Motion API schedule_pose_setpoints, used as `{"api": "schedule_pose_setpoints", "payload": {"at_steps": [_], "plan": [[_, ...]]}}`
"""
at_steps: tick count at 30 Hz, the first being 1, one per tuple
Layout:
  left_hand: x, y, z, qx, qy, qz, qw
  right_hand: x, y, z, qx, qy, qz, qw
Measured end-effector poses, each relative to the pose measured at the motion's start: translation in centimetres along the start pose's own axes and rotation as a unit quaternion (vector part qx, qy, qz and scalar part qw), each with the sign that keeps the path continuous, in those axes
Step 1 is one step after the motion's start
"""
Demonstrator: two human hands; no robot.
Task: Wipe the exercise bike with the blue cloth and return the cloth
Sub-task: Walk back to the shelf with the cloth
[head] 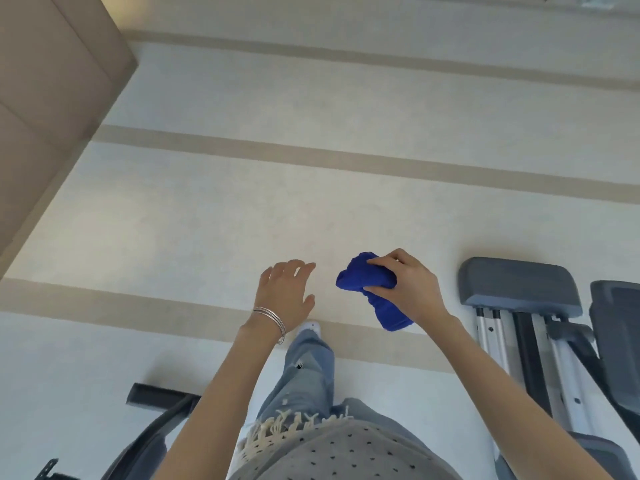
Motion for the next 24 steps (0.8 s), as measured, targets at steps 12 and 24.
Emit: {"api": "schedule_pose_setpoints", "payload": {"at_steps": [12, 24], "plan": [[4.4, -0.1, 16.1, -0.107, 0.016, 0.004, 0.994, 2.7, 0.6, 12.9, -0.054, 0.066, -0.02, 0.996], [3.2, 2.9, 25.0, -0.142, -0.014, -0.002, 0.99, 4.1, 6.5, 19.2, -0.1, 0.076, -0.023, 0.992]]}}
Point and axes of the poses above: each hand's wrist, its own z-axis towards the middle knuckle, its own x-axis out of the back of the hand, y = z × x, the point moved 10 cm from there along z, towards the middle knuckle, and after that the axes turned 11 degrees about y, right-handed, at the moved point
